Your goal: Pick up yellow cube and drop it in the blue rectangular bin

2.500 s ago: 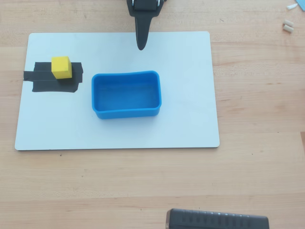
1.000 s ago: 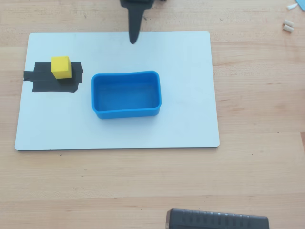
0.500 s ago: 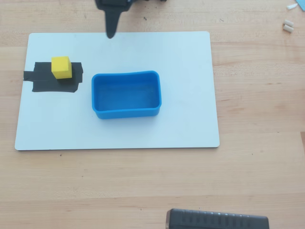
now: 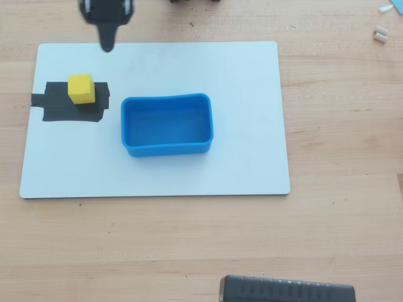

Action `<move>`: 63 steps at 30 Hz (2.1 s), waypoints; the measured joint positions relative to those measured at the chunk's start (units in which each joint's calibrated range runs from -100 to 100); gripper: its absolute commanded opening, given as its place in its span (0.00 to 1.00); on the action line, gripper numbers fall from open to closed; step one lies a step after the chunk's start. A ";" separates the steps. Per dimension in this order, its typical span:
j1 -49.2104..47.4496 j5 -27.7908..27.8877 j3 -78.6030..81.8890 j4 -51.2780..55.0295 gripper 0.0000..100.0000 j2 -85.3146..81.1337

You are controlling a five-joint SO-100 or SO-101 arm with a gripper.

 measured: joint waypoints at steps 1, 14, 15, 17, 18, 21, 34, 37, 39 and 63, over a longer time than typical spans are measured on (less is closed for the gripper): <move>0.56 0.24 -2.00 0.00 0.00 2.13; 4.53 2.15 -12.83 -1.77 0.00 17.75; 4.85 2.15 -13.53 -1.77 0.00 18.64; 5.64 2.15 -14.83 -1.77 0.04 20.15; 5.72 2.15 -15.13 -1.77 0.07 20.86; 5.80 2.15 -15.93 -2.39 0.18 22.64; 6.75 2.15 -16.13 -3.18 0.30 23.97; 6.04 2.15 -16.43 -3.36 0.30 24.86; 5.72 2.15 -17.74 -3.71 0.30 26.28; 5.72 0.98 -20.84 -4.95 0.08 37.11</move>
